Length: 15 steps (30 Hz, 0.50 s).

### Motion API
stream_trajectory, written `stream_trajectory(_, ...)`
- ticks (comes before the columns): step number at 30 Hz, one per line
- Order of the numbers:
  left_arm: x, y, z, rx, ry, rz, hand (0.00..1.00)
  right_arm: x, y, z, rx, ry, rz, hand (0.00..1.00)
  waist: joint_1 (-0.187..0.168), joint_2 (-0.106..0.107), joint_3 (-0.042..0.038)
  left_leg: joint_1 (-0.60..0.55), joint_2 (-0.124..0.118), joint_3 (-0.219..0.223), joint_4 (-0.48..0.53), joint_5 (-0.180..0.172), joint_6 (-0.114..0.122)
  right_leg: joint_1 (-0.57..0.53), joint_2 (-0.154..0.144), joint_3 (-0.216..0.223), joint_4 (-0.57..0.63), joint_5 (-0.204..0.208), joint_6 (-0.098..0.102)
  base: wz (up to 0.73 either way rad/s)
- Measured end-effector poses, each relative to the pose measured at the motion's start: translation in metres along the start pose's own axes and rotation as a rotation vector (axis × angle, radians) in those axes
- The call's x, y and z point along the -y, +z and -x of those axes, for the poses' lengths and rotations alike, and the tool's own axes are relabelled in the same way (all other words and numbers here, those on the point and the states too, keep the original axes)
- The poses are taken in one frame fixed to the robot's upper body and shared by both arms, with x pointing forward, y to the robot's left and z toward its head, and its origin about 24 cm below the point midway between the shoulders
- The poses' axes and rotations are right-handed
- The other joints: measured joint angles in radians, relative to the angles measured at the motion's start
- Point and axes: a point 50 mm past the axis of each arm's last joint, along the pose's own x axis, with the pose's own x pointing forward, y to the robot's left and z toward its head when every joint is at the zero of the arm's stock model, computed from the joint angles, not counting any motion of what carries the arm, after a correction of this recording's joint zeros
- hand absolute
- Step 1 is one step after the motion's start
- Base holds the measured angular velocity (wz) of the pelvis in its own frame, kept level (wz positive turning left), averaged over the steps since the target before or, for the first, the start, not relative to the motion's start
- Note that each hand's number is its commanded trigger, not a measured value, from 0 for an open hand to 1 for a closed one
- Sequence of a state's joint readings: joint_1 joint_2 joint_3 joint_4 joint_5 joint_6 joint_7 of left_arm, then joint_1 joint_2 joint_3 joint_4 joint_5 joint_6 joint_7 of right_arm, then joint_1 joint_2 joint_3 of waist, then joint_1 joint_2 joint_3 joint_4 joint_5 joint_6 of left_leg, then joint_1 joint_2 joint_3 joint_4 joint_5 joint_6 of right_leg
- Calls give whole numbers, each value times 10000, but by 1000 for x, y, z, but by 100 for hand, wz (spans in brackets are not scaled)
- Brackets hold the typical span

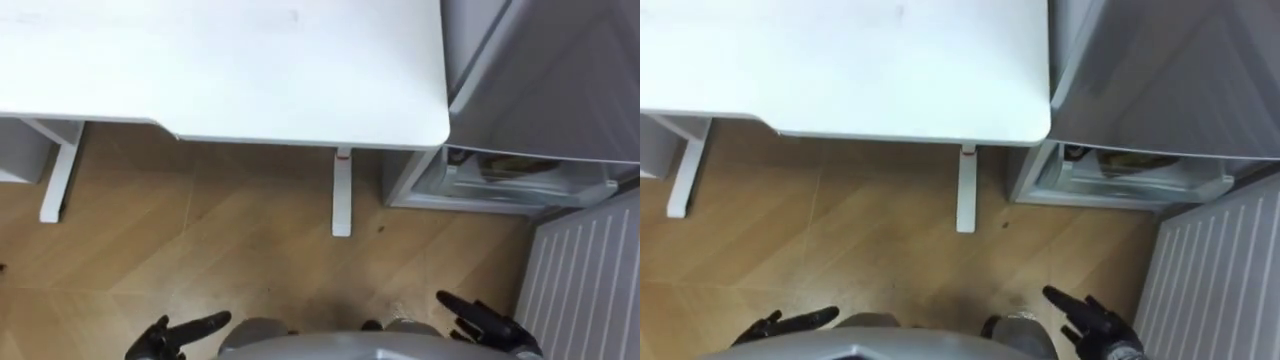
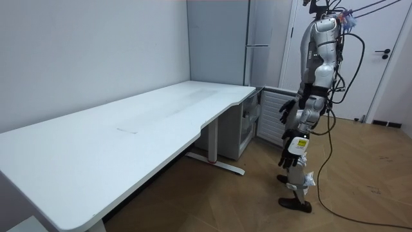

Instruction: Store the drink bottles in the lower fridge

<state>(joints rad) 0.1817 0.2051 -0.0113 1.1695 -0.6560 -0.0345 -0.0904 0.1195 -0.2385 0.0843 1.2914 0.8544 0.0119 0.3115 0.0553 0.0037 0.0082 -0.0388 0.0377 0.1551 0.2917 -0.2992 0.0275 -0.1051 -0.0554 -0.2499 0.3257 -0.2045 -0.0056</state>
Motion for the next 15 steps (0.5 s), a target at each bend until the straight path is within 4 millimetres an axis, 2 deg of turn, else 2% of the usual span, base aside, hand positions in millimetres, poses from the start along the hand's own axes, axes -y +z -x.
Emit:
stream_trajectory(5,-2,-7,2,-176,63,-741,0,0,-9,0,-692,-403,2009,0,-39,-74,-32,548,8,1,-399,75,-44,598,140,40,-492,58,61,1)
stream_trajectory(8,1,-4,1,-58,-18,-1066,0,-2,-6,-2,-634,-613,2697,0,-4,-120,-34,660,5,-11,-410,97,-48,688,136,38,-556,60,64,0)
stream_trajectory(15,1,-4,1,-119,25,-2296,0,-4,-5,-3,-640,-853,3307,0,-14,-135,-24,872,12,-247,-470,105,-56,1224,206,-127,-1098,177,124,10)
